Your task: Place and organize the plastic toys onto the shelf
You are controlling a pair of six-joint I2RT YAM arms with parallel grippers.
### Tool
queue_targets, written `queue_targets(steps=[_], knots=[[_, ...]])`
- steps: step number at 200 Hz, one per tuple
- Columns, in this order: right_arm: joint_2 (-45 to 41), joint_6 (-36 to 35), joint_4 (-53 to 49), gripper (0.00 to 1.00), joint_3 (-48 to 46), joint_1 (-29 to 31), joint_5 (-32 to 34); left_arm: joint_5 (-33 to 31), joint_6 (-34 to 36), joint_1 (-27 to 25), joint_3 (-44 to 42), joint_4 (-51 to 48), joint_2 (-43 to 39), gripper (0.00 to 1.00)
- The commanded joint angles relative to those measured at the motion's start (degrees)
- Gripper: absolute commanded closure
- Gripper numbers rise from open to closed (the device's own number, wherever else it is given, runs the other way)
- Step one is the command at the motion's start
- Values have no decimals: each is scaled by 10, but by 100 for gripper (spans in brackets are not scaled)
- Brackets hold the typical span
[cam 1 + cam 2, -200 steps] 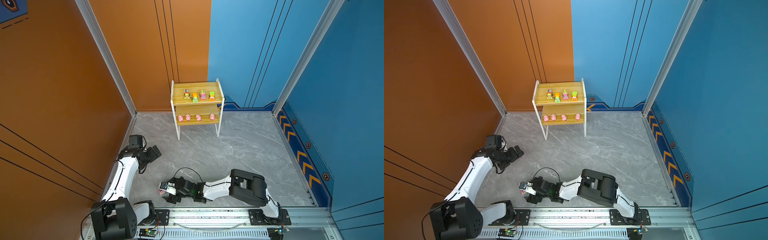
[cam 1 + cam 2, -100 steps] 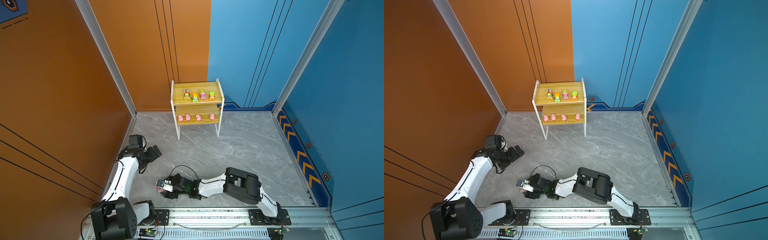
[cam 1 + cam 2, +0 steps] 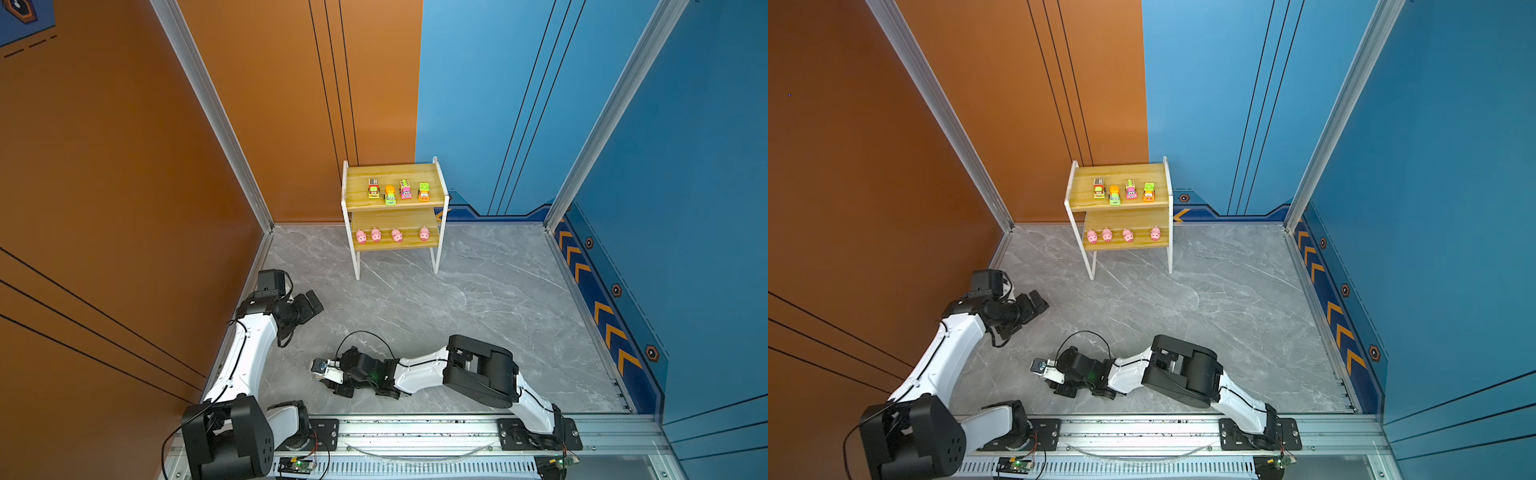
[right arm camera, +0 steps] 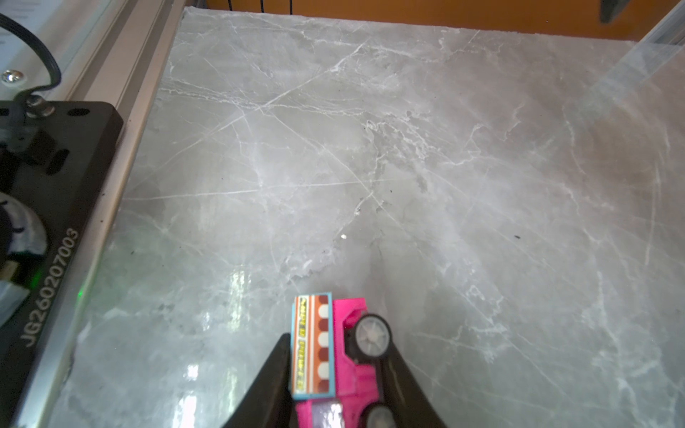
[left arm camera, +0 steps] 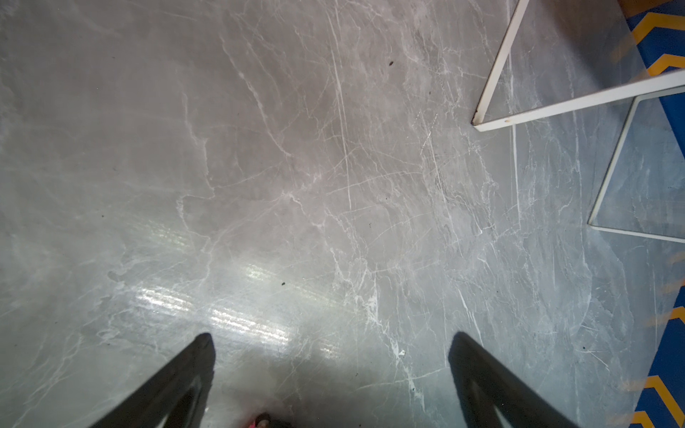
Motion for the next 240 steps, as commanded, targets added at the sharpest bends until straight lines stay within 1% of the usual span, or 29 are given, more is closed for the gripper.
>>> queue_targets(steps=[1,32,41,66,89,113,127,143,172,200,218,223,240], knots=[[-29,38,10,65,-29,-7,3,13,11,3,-5,5,-6,0],[-90,107,45,66,-95,-31,15,17,12,-2,-6,5,-11,0],[-125,129,54,66,-121,-39,25,17,12,-6,-7,6,-15,0],[-194,183,53,66,-195,-63,74,13,13,-26,-9,8,-28,0],[-250,257,51,66,-264,-103,84,5,16,-51,-10,9,-43,0],[-293,354,16,66,-305,-145,75,9,18,-70,-11,9,-52,1],[-316,420,-6,66,-325,-171,60,13,20,-77,-10,9,-57,1],[-338,477,-26,65,-340,-199,39,17,21,-84,-10,9,-62,1],[-381,564,-39,65,-373,-250,24,23,22,-96,-11,11,-72,1],[-404,644,-29,65,-399,-314,-12,32,20,-98,-10,13,-79,1],[-414,687,-18,65,-414,-344,-31,37,20,-100,-13,16,-84,1],[-417,699,-17,65,-418,-368,-34,38,20,-100,-13,16,-86,1],[-424,732,-7,65,-431,-401,-47,39,19,-103,-13,16,-90,1]])
